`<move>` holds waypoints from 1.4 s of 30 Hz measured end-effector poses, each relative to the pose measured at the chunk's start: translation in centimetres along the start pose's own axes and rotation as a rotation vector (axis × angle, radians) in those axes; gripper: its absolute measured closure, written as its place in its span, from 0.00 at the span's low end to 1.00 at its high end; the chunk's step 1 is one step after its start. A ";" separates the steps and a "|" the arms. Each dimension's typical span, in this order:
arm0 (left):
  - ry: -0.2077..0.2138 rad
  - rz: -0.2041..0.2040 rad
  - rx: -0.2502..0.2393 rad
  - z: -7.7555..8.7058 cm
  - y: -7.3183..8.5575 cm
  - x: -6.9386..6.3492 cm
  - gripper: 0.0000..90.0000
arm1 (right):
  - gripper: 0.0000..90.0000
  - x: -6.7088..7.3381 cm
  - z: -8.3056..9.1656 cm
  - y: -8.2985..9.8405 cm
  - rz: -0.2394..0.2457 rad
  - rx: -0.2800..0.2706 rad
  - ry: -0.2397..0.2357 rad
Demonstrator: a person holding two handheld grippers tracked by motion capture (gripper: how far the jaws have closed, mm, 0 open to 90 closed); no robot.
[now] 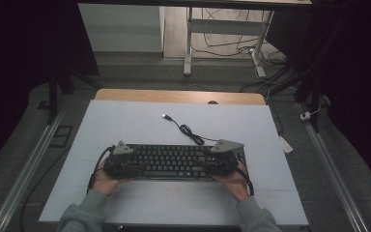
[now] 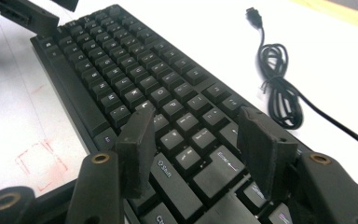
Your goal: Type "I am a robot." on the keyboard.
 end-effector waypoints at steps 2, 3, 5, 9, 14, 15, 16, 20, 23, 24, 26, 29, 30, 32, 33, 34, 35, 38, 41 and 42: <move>0.000 -0.006 -0.006 0.3 0.0 -0.2 0.39 | 0.52 0.1 0.5 0.0 0.002 -0.008 0.010; 0.002 -0.007 -0.009 0.4 0.1 -0.3 0.38 | 0.52 0.1 0.8 0.1 0.002 -0.007 0.014; 0.005 -0.007 -0.016 0.8 0.1 -0.5 0.38 | 0.51 0.2 1.4 0.4 -0.001 -0.009 0.022; 0.007 -0.020 -0.022 1.5 0.8 -0.7 0.38 | 0.51 0.2 3.0 1.5 -0.009 -0.007 0.057; 0.004 -0.003 -0.026 2.1 2.1 0.0 0.37 | 0.51 -0.4 5.3 3.5 -0.034 -0.018 0.101; 0.001 0.003 -0.028 2.2 2.4 0.3 0.38 | 0.51 -0.6 5.7 3.9 -0.033 -0.014 0.109; 0.000 0.007 -0.031 2.4 2.6 0.5 0.38 | 0.51 -0.8 6.2 4.3 -0.040 -0.015 0.116; -0.009 0.017 -0.050 3.0 3.1 0.8 0.38 | 0.51 -1.5 7.8 5.9 -0.059 -0.010 0.149; -0.012 0.011 -0.061 3.6 3.7 0.8 0.38 | 0.51 -2.0 8.8 6.9 -0.067 -0.005 0.167; -0.015 0.008 -0.062 3.7 3.9 0.8 0.37 | 0.51 -2.1 9.2 7.2 -0.069 -0.002 0.176; -0.018 0.006 -0.066 4.0 4.2 0.8 0.37 | 0.51 -2.6 9.8 7.9 -0.077 0.004 0.187; -0.022 0.012 -0.070 4.3 4.7 0.9 0.37 | 0.51 -3.0 10.7 8.8 -0.096 0.008 0.200; -0.022 0.012 -0.071 4.4 4.7 1.0 0.37 | 0.51 -3.1 11.0 9.1 -0.101 0.002 0.199; -0.026 0.013 -0.076 4.4 4.7 1.2 0.37 | 0.51 -3.3 11.5 9.5 -0.103 0.001 0.199; -0.026 0.016 -0.079 4.4 4.7 1.2 0.37 | 0.51 -3.3 11.6 9.6 -0.105 -0.001 0.196; -0.026 0.014 -0.079 4.4 4.6 1.2 0.37 | 0.51 -3.3 11.7 9.8 -0.105 0.002 0.194; -0.026 0.011 -0.078 4.4 4.6 1.2 0.37 | 0.51 -3.4 11.6 9.9 -0.105 0.004 0.192; -0.025 0.000 -0.072 4.2 4.5 1.2 0.37 | 0.51 -3.4 11.3 9.9 -0.108 0.007 0.180; -0.021 -0.005 -0.070 4.0 4.4 1.1 0.37 | 0.51 -3.3 11.2 9.7 -0.090 0.009 0.182; -0.022 -0.007 -0.069 4.0 4.4 1.1 0.37 | 0.51 -3.2 11.2 9.6 -0.090 0.006 0.179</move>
Point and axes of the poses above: each handheld gripper's, and its own axes: z roughly backward along the jaws, y roughly out of its underside, x roughly to its left, the point moved 7 cm from there along -z, roughly forward along the jaws, and after that the axes turned 5 degrees about z, right-handed, at the moved point
